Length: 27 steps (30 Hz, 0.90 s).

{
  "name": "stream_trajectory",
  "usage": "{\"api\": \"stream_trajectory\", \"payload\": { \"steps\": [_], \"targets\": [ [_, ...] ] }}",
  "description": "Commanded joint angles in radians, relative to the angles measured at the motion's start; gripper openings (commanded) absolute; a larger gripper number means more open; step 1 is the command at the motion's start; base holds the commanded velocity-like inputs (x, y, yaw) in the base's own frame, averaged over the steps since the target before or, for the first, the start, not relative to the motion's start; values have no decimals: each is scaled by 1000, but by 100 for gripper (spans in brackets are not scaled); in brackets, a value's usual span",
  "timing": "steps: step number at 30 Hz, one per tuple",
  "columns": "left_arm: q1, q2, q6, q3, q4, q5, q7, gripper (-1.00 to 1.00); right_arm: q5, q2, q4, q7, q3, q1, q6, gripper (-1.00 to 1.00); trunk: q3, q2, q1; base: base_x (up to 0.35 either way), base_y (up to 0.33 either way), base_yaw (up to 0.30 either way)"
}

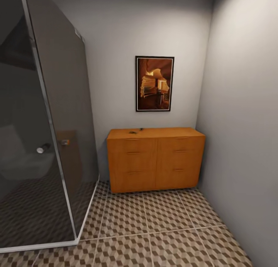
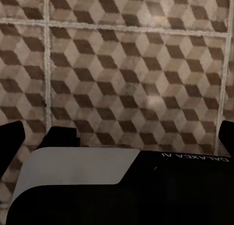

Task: Take the four mousetraps from the cabinet in the bathroom and place them on the bathroom floor. Make sure all four end up on the same floor surface, and ensure that at least two of them are either under or directly next to the same bathroom sink.

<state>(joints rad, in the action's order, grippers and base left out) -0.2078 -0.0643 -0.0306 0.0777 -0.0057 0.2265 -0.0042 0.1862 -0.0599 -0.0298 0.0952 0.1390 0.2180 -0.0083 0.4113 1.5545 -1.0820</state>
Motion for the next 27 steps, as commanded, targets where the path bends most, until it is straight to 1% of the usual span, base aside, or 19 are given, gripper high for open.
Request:
{"api": "stream_trajectory", "payload": {
  "steps": [1, 27],
  "targets": [
    [-1, 0, -3, 8, 1, 10, 0, 100, 11, 0, -2, 5, 8, 1, -1, 100, 1, 1, -1, 323, 0, 0],
    [-1, 0, -4, 8, 1, 10, 0, 100, 11, -1, -2, 5, 8, 1, -1, 100, 1, 1, -1, 323, 0, 0]
  ]
}}
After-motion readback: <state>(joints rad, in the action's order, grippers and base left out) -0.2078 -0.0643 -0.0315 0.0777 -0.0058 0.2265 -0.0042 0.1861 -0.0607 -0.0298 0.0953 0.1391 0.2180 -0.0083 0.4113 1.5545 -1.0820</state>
